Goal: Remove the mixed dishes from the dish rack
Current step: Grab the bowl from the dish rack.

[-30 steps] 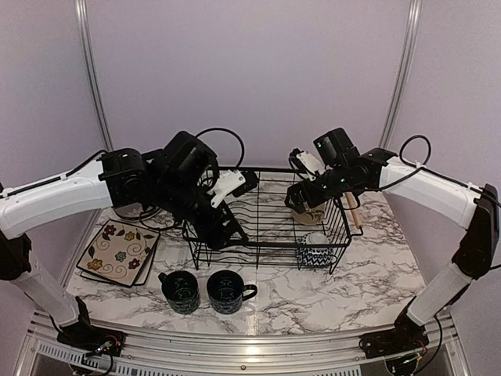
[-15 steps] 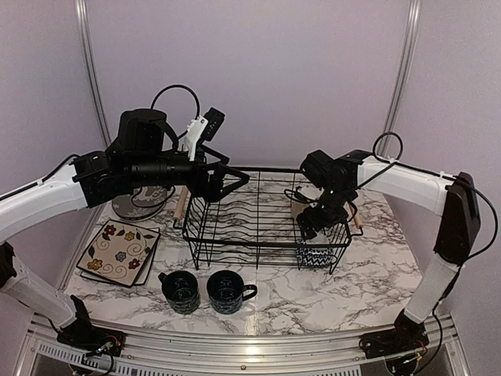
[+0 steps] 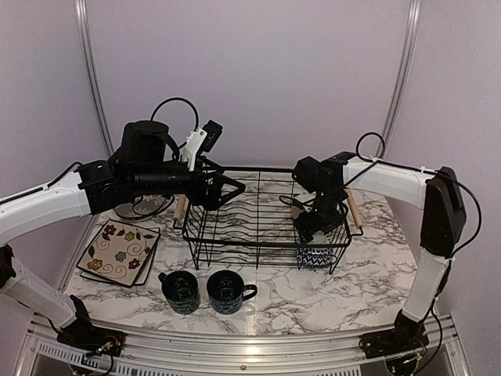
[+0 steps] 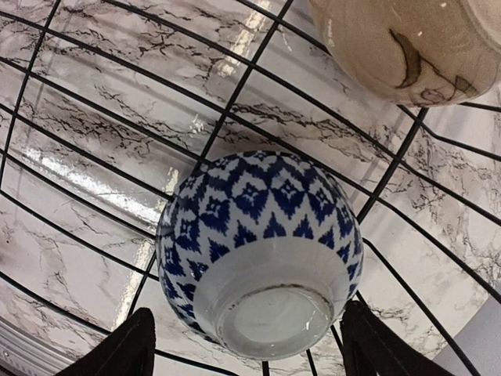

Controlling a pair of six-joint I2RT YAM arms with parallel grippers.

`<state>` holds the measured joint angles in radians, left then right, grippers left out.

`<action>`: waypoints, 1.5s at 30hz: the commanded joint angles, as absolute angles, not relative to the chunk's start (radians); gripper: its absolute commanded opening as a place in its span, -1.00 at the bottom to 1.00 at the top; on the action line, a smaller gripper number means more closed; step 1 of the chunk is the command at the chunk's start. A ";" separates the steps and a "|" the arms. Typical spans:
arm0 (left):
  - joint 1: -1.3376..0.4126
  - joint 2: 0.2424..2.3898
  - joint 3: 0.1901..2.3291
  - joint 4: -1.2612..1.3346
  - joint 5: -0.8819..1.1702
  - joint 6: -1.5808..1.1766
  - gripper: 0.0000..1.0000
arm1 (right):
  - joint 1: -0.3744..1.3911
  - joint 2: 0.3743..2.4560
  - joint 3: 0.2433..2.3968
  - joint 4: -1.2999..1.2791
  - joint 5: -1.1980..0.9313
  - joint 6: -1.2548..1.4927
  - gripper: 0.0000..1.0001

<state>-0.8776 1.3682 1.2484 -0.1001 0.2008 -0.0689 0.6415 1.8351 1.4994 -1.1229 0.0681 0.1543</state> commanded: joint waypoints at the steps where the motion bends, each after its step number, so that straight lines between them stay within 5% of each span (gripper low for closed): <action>1: -0.873 1.343 1.235 -0.071 0.188 -0.070 0.95 | 0.643 1.849 1.563 -1.170 0.118 0.178 0.68; 22: -0.871 1.331 1.222 -0.085 0.206 -0.068 0.96 | 0.644 1.869 1.480 -1.142 0.050 0.211 0.53; 38: -0.872 1.342 1.235 -0.086 0.185 -0.091 0.96 | 0.647 1.865 1.533 -1.084 0.042 0.183 -0.09; 45: -0.871 1.343 1.245 -0.085 0.161 -0.110 0.96 | 0.647 1.835 1.521 -1.022 0.036 0.172 -0.14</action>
<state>-0.8768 1.3533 1.2297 -0.0967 0.1936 -0.0910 0.6415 1.8584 1.5043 -1.0805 0.0353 0.1856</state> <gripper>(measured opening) 0.982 0.469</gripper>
